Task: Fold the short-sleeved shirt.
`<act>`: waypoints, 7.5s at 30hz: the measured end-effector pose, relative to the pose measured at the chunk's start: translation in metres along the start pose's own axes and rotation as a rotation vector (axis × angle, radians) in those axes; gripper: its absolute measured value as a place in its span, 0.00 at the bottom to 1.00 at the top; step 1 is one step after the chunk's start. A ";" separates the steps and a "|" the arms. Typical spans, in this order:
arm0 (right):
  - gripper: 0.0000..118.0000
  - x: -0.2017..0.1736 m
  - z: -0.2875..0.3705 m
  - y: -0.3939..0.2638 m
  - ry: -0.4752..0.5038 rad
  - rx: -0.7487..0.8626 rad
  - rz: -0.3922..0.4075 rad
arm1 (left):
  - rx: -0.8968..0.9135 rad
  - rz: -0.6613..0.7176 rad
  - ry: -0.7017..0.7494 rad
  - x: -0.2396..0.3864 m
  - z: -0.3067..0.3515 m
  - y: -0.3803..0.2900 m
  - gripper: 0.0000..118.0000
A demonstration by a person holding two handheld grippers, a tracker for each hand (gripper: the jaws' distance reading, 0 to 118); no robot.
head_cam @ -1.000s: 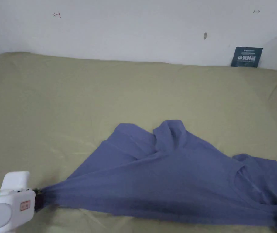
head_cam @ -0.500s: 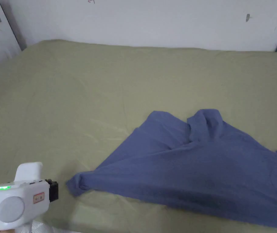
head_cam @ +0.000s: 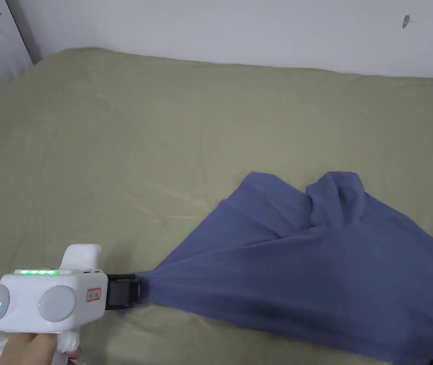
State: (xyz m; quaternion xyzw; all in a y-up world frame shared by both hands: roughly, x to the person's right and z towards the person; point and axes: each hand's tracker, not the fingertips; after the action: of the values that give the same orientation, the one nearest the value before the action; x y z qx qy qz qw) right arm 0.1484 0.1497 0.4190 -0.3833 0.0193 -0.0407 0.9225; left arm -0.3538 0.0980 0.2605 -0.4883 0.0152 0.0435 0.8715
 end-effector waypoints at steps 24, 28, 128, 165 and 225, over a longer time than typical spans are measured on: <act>0.00 0.080 -0.193 0.186 -0.109 -0.065 0.193 | -0.053 -0.050 -0.038 0.023 -0.006 -0.001 0.02; 0.02 0.095 -0.250 0.220 -0.108 -0.132 0.207 | -0.063 -0.049 -0.036 0.024 -0.004 0.001 0.02; 0.00 0.152 -0.161 0.512 -0.350 0.384 0.135 | 0.388 -0.161 0.178 0.230 -0.022 0.454 0.02; 0.00 0.127 0.030 -0.014 -0.139 0.022 0.002 | 0.087 -0.173 -0.015 0.061 0.057 -0.038 0.02; 0.44 0.150 -0.008 -0.024 -0.113 -0.103 -0.072 | -0.028 -0.078 -0.058 0.062 0.039 -0.043 0.04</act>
State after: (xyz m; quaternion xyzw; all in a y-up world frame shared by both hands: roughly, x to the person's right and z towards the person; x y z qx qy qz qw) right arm 0.2960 0.1131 0.4297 -0.4323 -0.0446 -0.0511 0.8992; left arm -0.2888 0.1131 0.3133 -0.4993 -0.0299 0.0238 0.8656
